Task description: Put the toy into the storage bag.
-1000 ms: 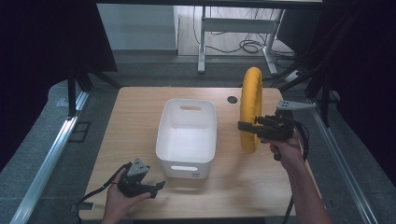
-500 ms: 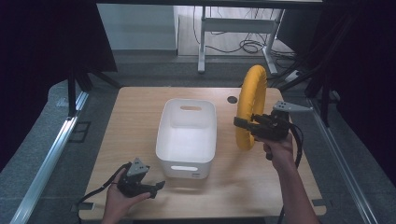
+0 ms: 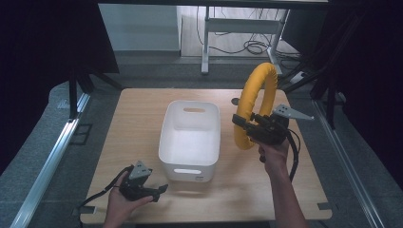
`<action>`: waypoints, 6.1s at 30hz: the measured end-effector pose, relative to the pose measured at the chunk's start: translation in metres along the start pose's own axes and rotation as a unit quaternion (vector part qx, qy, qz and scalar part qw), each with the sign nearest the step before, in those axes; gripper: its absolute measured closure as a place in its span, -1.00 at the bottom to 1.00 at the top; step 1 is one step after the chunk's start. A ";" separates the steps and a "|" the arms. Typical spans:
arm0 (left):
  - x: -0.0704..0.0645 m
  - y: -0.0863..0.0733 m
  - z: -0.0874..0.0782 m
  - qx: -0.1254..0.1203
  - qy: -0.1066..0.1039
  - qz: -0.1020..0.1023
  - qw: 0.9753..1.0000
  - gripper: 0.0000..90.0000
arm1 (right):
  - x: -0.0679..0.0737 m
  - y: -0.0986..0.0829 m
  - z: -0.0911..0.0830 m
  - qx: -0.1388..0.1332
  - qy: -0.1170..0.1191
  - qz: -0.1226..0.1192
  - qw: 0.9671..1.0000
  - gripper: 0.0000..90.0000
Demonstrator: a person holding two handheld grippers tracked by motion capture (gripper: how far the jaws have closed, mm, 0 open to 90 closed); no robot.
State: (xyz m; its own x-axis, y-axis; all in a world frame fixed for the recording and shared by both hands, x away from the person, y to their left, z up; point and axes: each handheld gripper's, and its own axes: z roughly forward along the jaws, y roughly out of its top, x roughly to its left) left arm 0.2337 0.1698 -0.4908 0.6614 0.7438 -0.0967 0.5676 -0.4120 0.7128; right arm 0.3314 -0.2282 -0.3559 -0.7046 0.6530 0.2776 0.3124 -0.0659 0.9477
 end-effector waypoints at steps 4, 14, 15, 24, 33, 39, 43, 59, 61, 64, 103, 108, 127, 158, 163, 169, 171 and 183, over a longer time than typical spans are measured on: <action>0.000 0.000 0.000 0.000 0.000 0.000 1.000 -0.60 | 0.002 0.000 0.002 -0.004 -0.002 -0.002 1.000 0.12; 0.000 0.000 0.000 0.002 0.000 0.001 1.000 -0.61 | 0.009 0.008 -0.001 -0.023 -0.002 -0.006 1.000 0.12; 0.000 0.000 0.001 0.003 0.000 0.001 1.000 -0.61 | 0.009 0.008 -0.001 -0.023 -0.002 -0.006 1.000 0.12; 0.000 0.000 0.002 0.008 -0.001 0.001 1.000 -0.61 | 0.022 0.023 -0.003 -0.046 0.003 -0.021 0.999 0.12; 0.000 0.000 0.002 0.007 -0.001 0.002 1.000 -0.61 | 0.038 0.040 -0.003 -0.070 0.014 -0.034 0.997 0.11; 0.000 0.000 0.002 0.007 -0.001 0.002 1.000 -0.61 | 0.050 0.047 0.000 -0.079 0.011 -0.045 0.996 0.11; 0.000 -0.001 0.002 0.010 -0.002 0.003 1.000 -0.61 | 0.055 0.052 0.002 -0.081 0.017 -0.045 0.996 0.11; 0.000 -0.001 0.002 0.009 -0.002 0.002 1.000 -0.61 | 0.081 0.063 0.020 -0.094 0.033 -0.052 0.994 0.11; 0.000 0.000 0.002 0.009 -0.001 0.002 1.000 -0.62 | 0.086 0.064 0.023 -0.096 0.037 -0.053 0.993 0.11; 0.000 -0.001 0.002 0.009 -0.002 0.002 1.000 -0.62 | 0.095 0.066 0.029 -0.098 0.044 -0.056 0.993 0.11; 0.001 0.000 0.000 0.009 -0.003 0.003 1.000 -0.62 | 0.140 0.048 0.072 -0.089 0.080 -0.059 0.991 0.11; 0.001 -0.001 0.000 0.010 -0.003 0.003 1.000 -0.62 | 0.147 0.044 0.078 -0.097 0.086 -0.053 0.990 0.11; 0.000 -0.001 0.000 0.011 -0.005 0.002 1.000 -0.62 | 0.160 0.020 0.091 -0.095 0.088 -0.048 0.990 0.10; 0.000 -0.001 -0.001 0.008 -0.006 0.001 1.000 -0.62 | 0.172 -0.010 0.103 -0.112 0.068 -0.034 0.991 0.10; 0.001 -0.001 -0.001 0.007 -0.007 0.001 1.000 -0.62 | 0.174 -0.017 0.107 -0.116 0.058 -0.029 0.991 0.10; 0.001 -0.001 -0.002 0.006 -0.008 0.001 1.000 -0.62 | 0.177 -0.026 0.112 -0.122 0.048 -0.024 0.991 0.10; 0.001 -0.001 -0.002 0.006 -0.008 0.001 1.000 -0.63 | 0.176 -0.028 0.113 -0.123 0.046 -0.022 0.991 0.10; 0.001 -0.001 -0.001 0.008 -0.008 0.003 1.000 -0.63 | 0.176 -0.041 0.116 -0.125 0.031 -0.016 0.992 0.10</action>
State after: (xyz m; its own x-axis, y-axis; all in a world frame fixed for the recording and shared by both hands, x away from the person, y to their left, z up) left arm 0.2333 0.1712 -0.4907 0.6721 0.7332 -0.1030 0.5715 -0.4253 0.7018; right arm 0.2688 -0.0232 -0.3638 -0.7519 0.6107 0.2484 0.1270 -0.2356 0.9635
